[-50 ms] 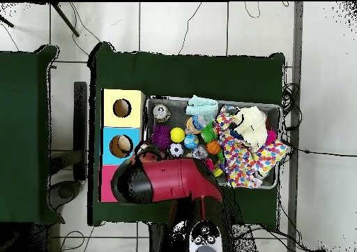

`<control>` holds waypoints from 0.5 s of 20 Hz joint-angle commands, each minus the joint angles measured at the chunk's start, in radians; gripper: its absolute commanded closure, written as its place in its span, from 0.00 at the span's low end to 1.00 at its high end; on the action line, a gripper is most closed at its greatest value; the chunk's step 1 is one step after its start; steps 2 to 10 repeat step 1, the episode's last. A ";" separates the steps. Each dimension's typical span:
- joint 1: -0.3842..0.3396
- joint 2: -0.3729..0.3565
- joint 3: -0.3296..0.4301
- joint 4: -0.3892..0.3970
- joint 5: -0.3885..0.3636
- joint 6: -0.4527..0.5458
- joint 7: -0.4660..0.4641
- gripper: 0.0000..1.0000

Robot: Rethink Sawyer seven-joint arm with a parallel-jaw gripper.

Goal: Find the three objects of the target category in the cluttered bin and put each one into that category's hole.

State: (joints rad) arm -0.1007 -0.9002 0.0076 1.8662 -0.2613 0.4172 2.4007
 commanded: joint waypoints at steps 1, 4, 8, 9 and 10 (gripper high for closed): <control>-0.043 -0.015 0.087 -0.028 0.010 0.057 -0.044 1.00; -0.043 -0.015 0.087 -0.028 0.010 0.057 -0.044 1.00; -0.043 -0.015 0.087 -0.028 0.010 0.057 -0.044 1.00; -0.043 -0.015 0.087 -0.028 0.010 0.057 -0.044 1.00; -0.043 -0.015 0.087 -0.028 0.010 0.057 -0.044 1.00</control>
